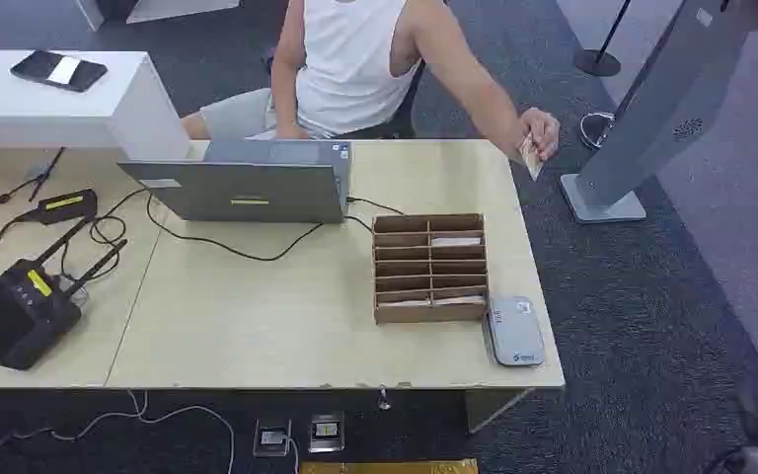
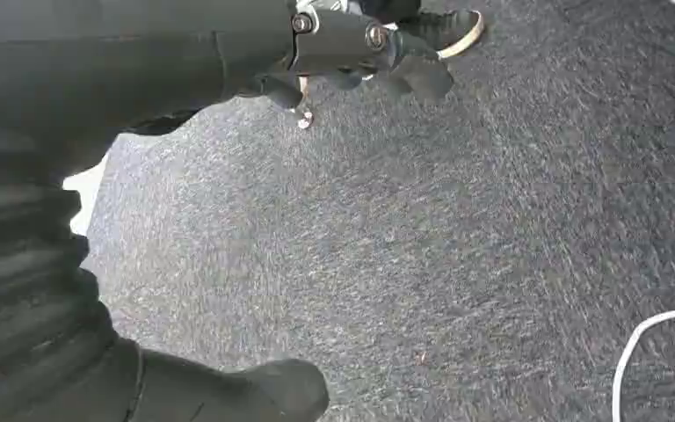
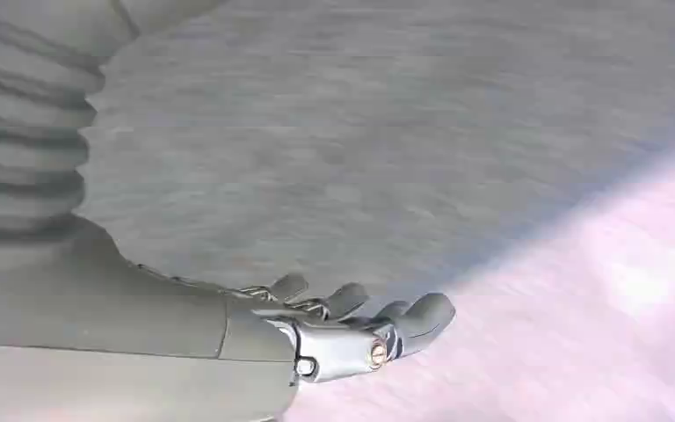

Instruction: Pass the card to the sensor for recognition and then transmit it.

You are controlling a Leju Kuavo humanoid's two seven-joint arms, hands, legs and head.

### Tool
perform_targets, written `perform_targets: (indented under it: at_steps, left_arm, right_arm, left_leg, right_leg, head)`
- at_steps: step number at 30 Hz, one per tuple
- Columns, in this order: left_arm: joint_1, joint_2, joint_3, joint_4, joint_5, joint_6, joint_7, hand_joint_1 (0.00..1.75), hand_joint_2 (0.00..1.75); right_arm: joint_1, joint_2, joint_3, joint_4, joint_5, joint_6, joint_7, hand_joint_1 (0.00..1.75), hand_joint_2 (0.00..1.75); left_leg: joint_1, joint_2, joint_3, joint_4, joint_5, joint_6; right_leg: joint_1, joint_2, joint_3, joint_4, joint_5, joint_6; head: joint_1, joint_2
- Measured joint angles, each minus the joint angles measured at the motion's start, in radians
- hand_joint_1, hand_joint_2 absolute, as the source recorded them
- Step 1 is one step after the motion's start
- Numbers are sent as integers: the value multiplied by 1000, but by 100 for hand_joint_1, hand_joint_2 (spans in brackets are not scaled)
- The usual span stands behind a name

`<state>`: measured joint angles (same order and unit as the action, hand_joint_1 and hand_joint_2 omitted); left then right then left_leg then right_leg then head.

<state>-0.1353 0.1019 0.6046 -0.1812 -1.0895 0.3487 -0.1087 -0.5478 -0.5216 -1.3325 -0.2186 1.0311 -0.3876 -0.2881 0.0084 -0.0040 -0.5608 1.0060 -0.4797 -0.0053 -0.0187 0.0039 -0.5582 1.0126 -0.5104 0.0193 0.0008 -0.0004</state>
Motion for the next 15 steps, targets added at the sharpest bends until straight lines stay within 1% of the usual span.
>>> perform_targets:
  at_steps: [1,3,5,7,13,15]
  left_arm:
    - [0,0,0,0,0,1,-2,0,175]
    - [-4,0,0,0,-5,2,-4,0,175]
    - [-8,0,0,0,-7,2,-4,0,175]
    - [-9,-2,0,0,-8,1,-5,0,175]
    - [-9,-2,0,0,-8,1,-5,0,175]
    - [-9,-2,0,0,-8,1,-5,0,175]
  right_arm:
    - [-45,-22,0,-3,-13,0,-34,0,175]
    - [-166,-60,7,-17,-63,6,-103,0,175]
    - [-274,-92,31,-37,-115,18,-124,0,175]
    - [-351,-111,66,-66,-204,39,-122,0,175]
    - [-354,-111,69,-68,-213,39,-121,0,175]
    - [-367,-114,83,-78,-257,43,-111,0,175]
  left_leg:
    - [-1,0,-2,0,0,1]
    - [-3,0,-2,0,2,3]
    - [-3,-1,-1,0,3,4]
    - [-2,-7,-1,0,4,4]
    - [-1,-7,-1,0,4,4]
    - [-1,-8,-1,0,4,4]
  right_leg:
    - [-1,0,0,1,1,0]
    - [-3,0,-2,1,1,1]
    - [-4,-2,-2,1,1,1]
    - [-2,-7,0,1,1,1]
    - [-2,-7,0,1,1,1]
    - [-1,-8,0,0,1,1]
  head:
    - [-3,0]
    - [-2,0]
    - [-2,0]
    - [0,0]
    - [0,0]
    - [-1,0]
